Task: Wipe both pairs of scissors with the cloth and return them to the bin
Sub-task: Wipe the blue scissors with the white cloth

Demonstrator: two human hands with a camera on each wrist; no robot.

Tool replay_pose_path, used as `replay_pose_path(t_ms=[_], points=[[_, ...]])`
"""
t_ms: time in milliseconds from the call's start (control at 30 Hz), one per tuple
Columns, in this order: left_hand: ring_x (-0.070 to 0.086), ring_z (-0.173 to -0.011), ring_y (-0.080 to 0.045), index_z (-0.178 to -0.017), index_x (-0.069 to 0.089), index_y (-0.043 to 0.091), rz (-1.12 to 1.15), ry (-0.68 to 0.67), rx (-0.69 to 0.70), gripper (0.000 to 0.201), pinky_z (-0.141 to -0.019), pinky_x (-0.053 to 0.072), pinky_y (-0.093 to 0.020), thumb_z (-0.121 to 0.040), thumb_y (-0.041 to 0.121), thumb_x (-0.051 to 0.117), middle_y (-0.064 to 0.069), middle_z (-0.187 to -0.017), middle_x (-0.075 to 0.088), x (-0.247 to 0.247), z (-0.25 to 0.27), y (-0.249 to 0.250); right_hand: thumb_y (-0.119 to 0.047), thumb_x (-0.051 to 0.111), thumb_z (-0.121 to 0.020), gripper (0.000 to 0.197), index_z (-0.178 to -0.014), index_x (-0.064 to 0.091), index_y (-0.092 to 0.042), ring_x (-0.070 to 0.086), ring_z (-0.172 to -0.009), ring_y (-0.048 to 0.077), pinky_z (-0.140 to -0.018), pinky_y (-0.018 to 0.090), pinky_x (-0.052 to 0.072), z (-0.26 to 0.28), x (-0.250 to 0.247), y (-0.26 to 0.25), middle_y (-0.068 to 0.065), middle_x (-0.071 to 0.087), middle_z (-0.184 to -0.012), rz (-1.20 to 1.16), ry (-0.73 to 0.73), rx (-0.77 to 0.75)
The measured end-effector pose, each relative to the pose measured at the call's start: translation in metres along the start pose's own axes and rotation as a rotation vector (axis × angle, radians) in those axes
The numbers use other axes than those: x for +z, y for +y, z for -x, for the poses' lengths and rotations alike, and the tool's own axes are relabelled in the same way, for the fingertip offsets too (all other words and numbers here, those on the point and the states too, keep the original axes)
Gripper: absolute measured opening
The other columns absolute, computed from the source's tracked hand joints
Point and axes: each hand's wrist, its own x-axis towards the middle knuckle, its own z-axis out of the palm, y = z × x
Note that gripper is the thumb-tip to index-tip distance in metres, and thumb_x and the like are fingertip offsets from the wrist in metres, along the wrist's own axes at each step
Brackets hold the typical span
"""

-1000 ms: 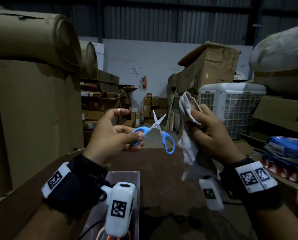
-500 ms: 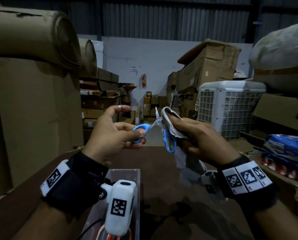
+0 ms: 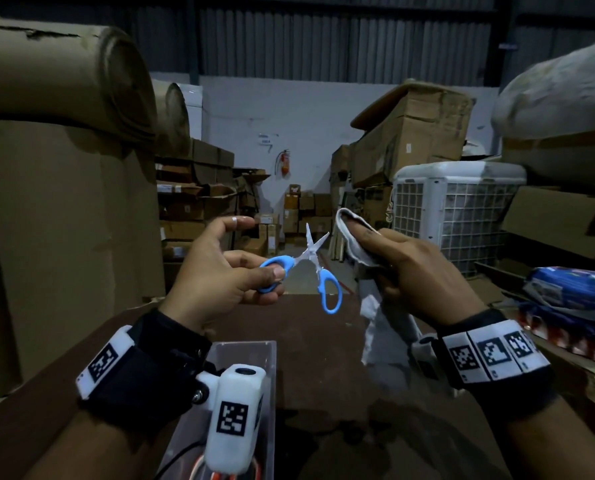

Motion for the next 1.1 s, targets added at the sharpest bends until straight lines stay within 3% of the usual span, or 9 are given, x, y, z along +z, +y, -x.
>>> replay_pose_path(t_ms=[167, 267, 367, 533, 633, 767, 867, 1000, 1100], points=[[0.077, -0.074, -0.031, -0.135, 0.047, 0.022, 0.007, 0.01, -0.001, 0.075, -0.055, 0.061, -0.036, -0.075, -0.011, 0.077, -0.02, -0.085, 0.075, 0.002, 0.0, -0.001, -0.004, 0.067, -0.084, 0.087, -0.153, 0.027, -0.041, 0.048, -0.064, 0.011, -0.058, 0.011, 0.034, -0.002, -0.004, -0.014, -0.011, 0.048, -0.095, 0.011, -0.049, -0.129], [0.077, -0.073, -0.034, -0.133, 0.048, 0.021, 0.046, 0.001, -0.002, 0.073, -0.055, 0.061, -0.036, -0.076, -0.012, 0.077, -0.029, -0.09, 0.072, 0.003, 0.0, -0.001, -0.004, 0.067, -0.085, 0.09, -0.152, 0.024, -0.047, 0.051, -0.061, 0.019, -0.053, 0.03, 0.046, -0.003, 0.0, -0.021, -0.005, 0.052, -0.095, 0.079, -0.096, -0.121], [0.076, -0.072, -0.036, -0.132, 0.05, 0.018, 0.075, 0.002, -0.005, 0.069, -0.056, 0.062, -0.038, -0.076, -0.013, 0.076, -0.032, -0.093, 0.07, 0.004, 0.0, -0.002, 0.002, 0.059, -0.083, 0.095, -0.155, 0.019, -0.045, 0.047, -0.053, 0.026, -0.047, 0.037, 0.038, -0.002, -0.002, -0.02, -0.001, 0.047, -0.088, 0.155, -0.078, -0.027], [0.077, -0.074, -0.036, -0.13, 0.051, 0.02, 0.051, 0.012, -0.012, 0.068, -0.057, 0.063, -0.04, -0.076, -0.013, 0.076, -0.022, -0.086, 0.074, 0.002, 0.0, -0.003, 0.002, 0.058, -0.082, 0.097, -0.157, 0.014, -0.042, 0.042, -0.05, 0.026, -0.045, 0.039, 0.041, 0.0, -0.005, -0.009, 0.001, 0.046, -0.087, 0.183, -0.058, 0.053], [0.077, -0.073, -0.031, -0.131, 0.05, 0.019, -0.017, 0.042, 0.026, 0.071, -0.057, 0.062, -0.039, -0.075, -0.014, 0.078, -0.023, -0.086, 0.074, 0.002, -0.001, -0.004, -0.003, 0.06, -0.084, 0.091, -0.156, 0.019, -0.042, 0.046, -0.051, 0.021, -0.046, 0.034, 0.047, 0.0, -0.009, -0.016, 0.0, 0.049, -0.092, 0.177, -0.052, -0.04], [0.075, -0.066, -0.028, -0.13, 0.05, 0.017, 0.004, 0.025, 0.016, 0.069, -0.053, 0.061, -0.036, -0.075, -0.015, 0.077, -0.018, -0.076, 0.072, 0.004, -0.001, -0.006, -0.009, 0.055, -0.087, 0.084, -0.153, 0.022, -0.049, 0.036, -0.046, 0.019, -0.04, 0.032, 0.041, -0.003, -0.001, -0.037, 0.0, 0.047, -0.092, 0.24, -0.097, -0.182], [0.075, -0.065, -0.031, -0.129, 0.051, 0.02, -0.004, 0.0, 0.016, 0.069, -0.053, 0.061, -0.036, -0.075, -0.015, 0.077, -0.016, -0.073, 0.073, 0.006, 0.002, -0.003, -0.008, 0.054, -0.085, 0.084, -0.151, 0.024, -0.051, 0.031, -0.044, 0.023, -0.038, 0.035, 0.041, -0.003, 0.002, -0.037, 0.002, 0.041, -0.09, 0.267, -0.074, -0.112], [0.076, -0.067, -0.032, -0.128, 0.051, 0.021, -0.035, -0.003, 0.052, 0.068, -0.056, 0.061, -0.038, -0.076, -0.014, 0.077, -0.02, -0.077, 0.074, 0.01, 0.004, -0.003, -0.01, 0.056, -0.087, 0.084, -0.152, 0.021, -0.05, 0.04, -0.044, 0.028, -0.042, 0.039, 0.047, -0.003, 0.002, -0.036, 0.005, 0.041, -0.096, 0.323, -0.087, -0.021], [0.076, -0.07, -0.034, -0.128, 0.051, 0.019, -0.019, 0.016, 0.055, 0.068, -0.057, 0.062, -0.04, -0.075, -0.017, 0.076, -0.025, -0.08, 0.073, 0.011, 0.004, -0.005, -0.007, 0.062, -0.084, 0.092, -0.154, 0.018, -0.046, 0.03, -0.042, 0.022, -0.042, 0.034, 0.038, -0.003, 0.005, -0.034, 0.003, 0.033, -0.094, 0.344, -0.085, 0.054]])
